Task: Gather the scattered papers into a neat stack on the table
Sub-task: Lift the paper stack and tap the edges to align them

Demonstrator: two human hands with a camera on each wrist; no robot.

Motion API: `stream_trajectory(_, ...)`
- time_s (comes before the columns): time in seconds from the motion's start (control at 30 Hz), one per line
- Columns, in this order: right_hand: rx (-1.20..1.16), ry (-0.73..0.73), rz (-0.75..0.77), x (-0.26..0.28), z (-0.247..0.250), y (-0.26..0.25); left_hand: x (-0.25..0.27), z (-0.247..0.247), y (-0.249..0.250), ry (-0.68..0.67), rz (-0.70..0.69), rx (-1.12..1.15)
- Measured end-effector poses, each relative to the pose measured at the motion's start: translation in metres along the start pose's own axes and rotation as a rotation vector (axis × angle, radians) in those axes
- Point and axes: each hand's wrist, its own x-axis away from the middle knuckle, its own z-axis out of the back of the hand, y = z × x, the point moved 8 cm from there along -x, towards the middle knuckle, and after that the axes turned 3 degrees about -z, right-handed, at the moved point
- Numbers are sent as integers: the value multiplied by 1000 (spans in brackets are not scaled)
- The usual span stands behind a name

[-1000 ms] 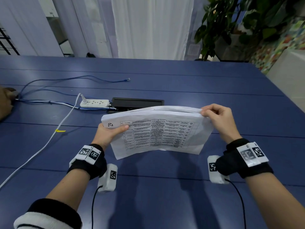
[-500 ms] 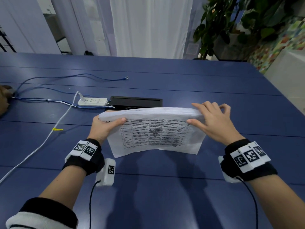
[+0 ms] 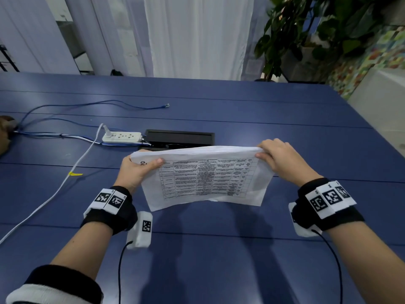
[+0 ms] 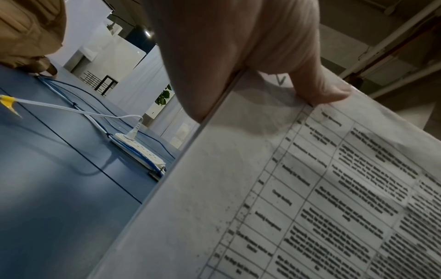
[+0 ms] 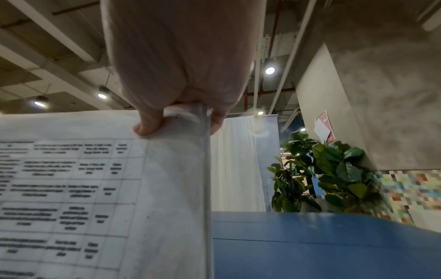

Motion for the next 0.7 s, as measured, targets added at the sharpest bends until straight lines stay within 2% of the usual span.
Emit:
stream_trajectory(0.13, 75, -77, 32, 0, -7, -1, 1, 1, -6, -27, 34, 5)
stream_trajectory(0.17, 21, -81, 37, 0, -8, 2, 1, 1, -8, -34, 37, 3)
stream_trajectory(0.23, -344, 4, -9, 2, -1, 14, 3, 1, -17, -40, 56, -1)
stream_trajectory(0.3, -775, 132, -149, 9, -3, 38, 7, 1, -26, -27, 80, -10)
stream_trajectory(0.33, -925, 131, -231, 13, -13, 48, 8, 2, -32, -30, 94, 5)
stream_trajectory(0.4, -1123, 26, -324, 19, -44, 53, 11, 0, -41, -40, 122, 4)
stream_trajectory(0.5, -1194, -69, -304, 18, -77, 46, 13, -3, -47, -50, 128, -4)
stream_trajectory(0.7, -1303, 84, -326, 8, -91, 44, 12, -5, -44, 14, 93, -42)
